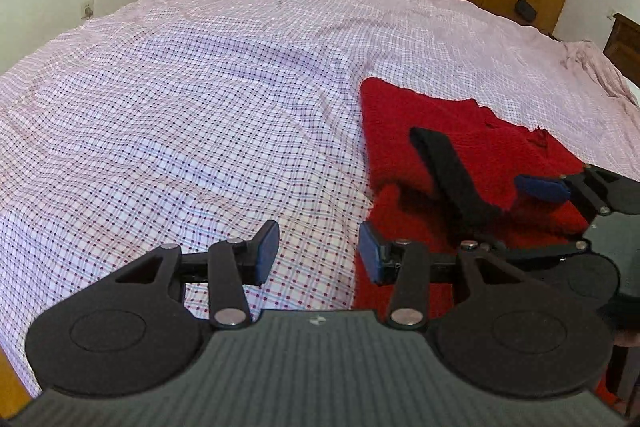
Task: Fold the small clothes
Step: 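Fold the held side over the folded half and open the right gripper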
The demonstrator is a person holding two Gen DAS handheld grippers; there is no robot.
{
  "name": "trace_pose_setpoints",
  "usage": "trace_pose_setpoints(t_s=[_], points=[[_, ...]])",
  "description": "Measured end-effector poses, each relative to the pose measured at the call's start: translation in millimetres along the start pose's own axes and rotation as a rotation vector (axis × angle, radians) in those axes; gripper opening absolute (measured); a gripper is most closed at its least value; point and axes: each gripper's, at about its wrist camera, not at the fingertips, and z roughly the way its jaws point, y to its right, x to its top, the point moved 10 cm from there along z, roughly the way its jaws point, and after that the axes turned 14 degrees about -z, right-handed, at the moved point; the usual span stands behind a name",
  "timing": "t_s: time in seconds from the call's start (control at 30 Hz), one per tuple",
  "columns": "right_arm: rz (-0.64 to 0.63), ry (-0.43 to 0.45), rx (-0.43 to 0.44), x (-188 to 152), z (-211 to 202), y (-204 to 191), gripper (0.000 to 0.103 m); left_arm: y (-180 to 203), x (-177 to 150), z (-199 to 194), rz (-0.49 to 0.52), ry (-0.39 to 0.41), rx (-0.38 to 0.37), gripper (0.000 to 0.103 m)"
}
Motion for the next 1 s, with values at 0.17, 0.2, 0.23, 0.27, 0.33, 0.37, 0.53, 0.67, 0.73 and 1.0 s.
trace_pose_setpoints(t_s=[0.17, 0.2, 0.23, 0.27, 0.33, 0.37, 0.53, 0.67, 0.73, 1.0], points=[[0.023, 0.017, -0.038, -1, -8, 7, 0.028, 2, 0, -1, 0.002, 0.005, -0.001, 0.050], [0.048, 0.030, -0.038, -1, -13, 11, 0.026, 3, 0, -1, 0.004, 0.007, -0.002, 0.050], [0.083, 0.048, -0.028, 0, -18, 16, 0.024, 3, 0, -1, 0.005, 0.008, -0.002, 0.050], [0.126, 0.066, -0.018, 0, -24, 22, 0.023, 4, 0, -1, 0.007, 0.009, -0.002, 0.050], [0.197, 0.096, -0.014, 1, -34, 36, 0.022, 7, 0, -2, 0.011, 0.010, -0.005, 0.050], [0.237, 0.113, -0.023, 1, -40, 45, 0.022, 9, 0, -2, 0.016, 0.011, -0.007, 0.050], [0.398, 0.186, -0.089, -4, -71, 91, 0.021, 25, 4, -5, 0.058, 0.024, -0.020, 0.050], [0.492, 0.219, -0.170, -19, -94, 128, 0.021, 40, 9, -5, 0.085, 0.035, -0.041, 0.050], [0.539, 0.216, -0.203, -32, -100, 143, 0.020, 50, 11, -3, 0.101, 0.039, -0.050, 0.050], [0.697, 0.161, -0.251, -91, -105, 184, 0.020, 81, 15, 8, 0.138, 0.033, -0.070, 0.050]])
